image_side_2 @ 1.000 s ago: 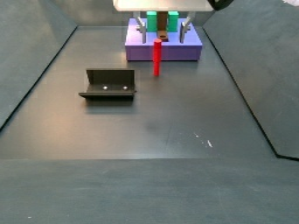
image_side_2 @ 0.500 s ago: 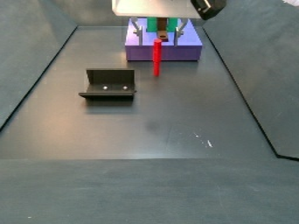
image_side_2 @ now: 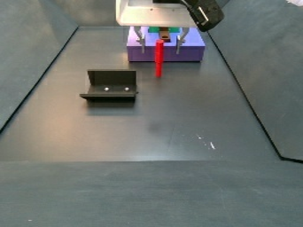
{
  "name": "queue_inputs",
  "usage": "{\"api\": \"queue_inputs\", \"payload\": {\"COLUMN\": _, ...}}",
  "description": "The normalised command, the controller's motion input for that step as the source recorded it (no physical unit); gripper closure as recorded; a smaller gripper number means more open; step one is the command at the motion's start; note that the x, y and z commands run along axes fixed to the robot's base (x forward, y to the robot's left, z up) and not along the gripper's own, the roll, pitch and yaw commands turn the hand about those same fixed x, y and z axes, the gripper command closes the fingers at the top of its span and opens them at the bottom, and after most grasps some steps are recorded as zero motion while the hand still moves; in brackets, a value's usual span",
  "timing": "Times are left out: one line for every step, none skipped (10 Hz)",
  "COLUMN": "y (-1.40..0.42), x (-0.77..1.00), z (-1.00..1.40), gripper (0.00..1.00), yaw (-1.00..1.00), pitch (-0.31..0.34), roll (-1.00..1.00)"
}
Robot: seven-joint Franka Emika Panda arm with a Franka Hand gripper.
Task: Pick up the red object. Move up. Move to above the board. Insert the red object.
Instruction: Pick up the red object.
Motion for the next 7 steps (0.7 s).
{"api": "queue_inputs", "payload": {"y": 0.0, "x": 0.0, "z": 0.0, "gripper": 0.0, "yaw": 0.0, "pitch": 0.0, "roll": 0.0}}
{"api": "queue_inputs", "payload": {"y": 0.0, "x": 0.0, "z": 0.0, "gripper": 1.0, "yaw": 0.0, "pitch": 0.0, "roll": 0.0}}
{"api": "queue_inputs", "payload": {"y": 0.0, "x": 0.0, "z": 0.0, "gripper": 1.0, "yaw": 0.0, "pitch": 0.0, "roll": 0.0}}
{"api": "queue_inputs", "payload": {"y": 0.0, "x": 0.0, "z": 0.0, "gripper": 1.0, "yaw": 0.0, "pitch": 0.0, "roll": 0.0}}
{"api": "queue_inputs", "payload": {"y": 0.0, "x": 0.0, "z": 0.0, "gripper": 1.0, "yaw": 0.0, "pitch": 0.0, "roll": 0.0}}
{"api": "queue_inputs", "payload": {"y": 0.0, "x": 0.0, "z": 0.0, "gripper": 1.0, "yaw": 0.0, "pitch": 0.0, "roll": 0.0}}
{"api": "queue_inputs", "payload": {"y": 0.0, "x": 0.0, "z": 0.0, "gripper": 1.0, "yaw": 0.0, "pitch": 0.0, "roll": 0.0}}
